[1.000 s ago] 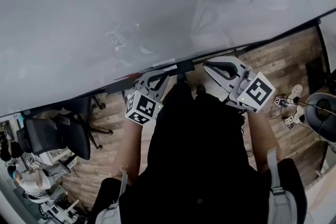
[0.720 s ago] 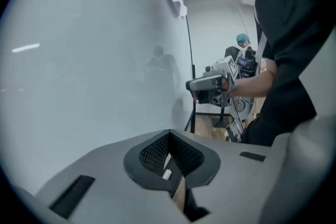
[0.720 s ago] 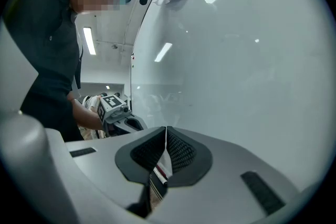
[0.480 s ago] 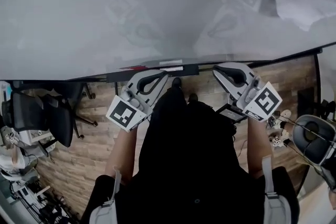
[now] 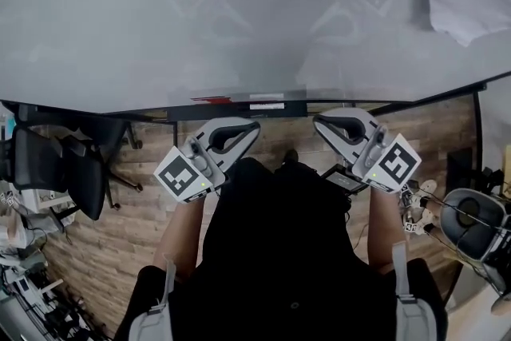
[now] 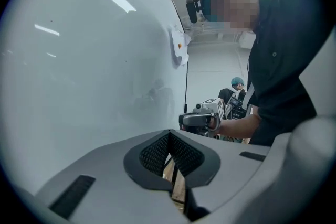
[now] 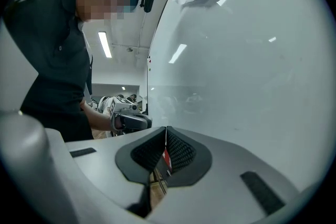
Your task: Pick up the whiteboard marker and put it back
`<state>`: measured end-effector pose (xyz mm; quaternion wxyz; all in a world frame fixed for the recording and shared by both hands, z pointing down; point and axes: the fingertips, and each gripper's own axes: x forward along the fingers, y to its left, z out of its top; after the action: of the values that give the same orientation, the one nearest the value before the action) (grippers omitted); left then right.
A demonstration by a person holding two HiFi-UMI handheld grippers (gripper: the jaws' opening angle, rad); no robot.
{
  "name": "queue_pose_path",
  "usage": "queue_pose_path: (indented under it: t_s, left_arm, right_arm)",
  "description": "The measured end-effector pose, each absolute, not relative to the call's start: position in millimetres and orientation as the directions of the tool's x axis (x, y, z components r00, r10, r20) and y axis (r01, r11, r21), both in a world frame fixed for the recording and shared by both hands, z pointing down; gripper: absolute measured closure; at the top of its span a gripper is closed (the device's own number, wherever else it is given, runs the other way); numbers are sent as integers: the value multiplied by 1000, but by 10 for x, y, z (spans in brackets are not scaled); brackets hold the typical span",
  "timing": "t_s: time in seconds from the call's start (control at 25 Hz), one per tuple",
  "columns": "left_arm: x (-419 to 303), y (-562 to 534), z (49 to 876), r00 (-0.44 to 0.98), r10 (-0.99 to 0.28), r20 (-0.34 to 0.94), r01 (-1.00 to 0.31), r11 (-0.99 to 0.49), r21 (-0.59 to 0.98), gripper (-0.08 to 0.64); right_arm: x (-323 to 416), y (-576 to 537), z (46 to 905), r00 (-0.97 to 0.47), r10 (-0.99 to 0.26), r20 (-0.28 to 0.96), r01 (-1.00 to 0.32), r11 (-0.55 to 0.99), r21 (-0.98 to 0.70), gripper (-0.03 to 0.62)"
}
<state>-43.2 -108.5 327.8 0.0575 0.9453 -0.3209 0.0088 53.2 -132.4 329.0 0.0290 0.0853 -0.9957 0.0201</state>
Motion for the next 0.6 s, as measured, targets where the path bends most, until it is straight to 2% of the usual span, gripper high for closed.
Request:
queue_pose_path:
  t_s: [0.28,0.6]
  left_arm:
    - [-787,-759,3076,861,-508,-23,-502,-856,123,549]
    - [-1537,-120,2989,860,-505,-65,-491,-856,159,549]
  right_arm:
    - [96,-1021,3200,-981,-167,98,-172,984,-44,574]
    - [-714,-345,3180,-983,-131,127,-139,989,-57,574]
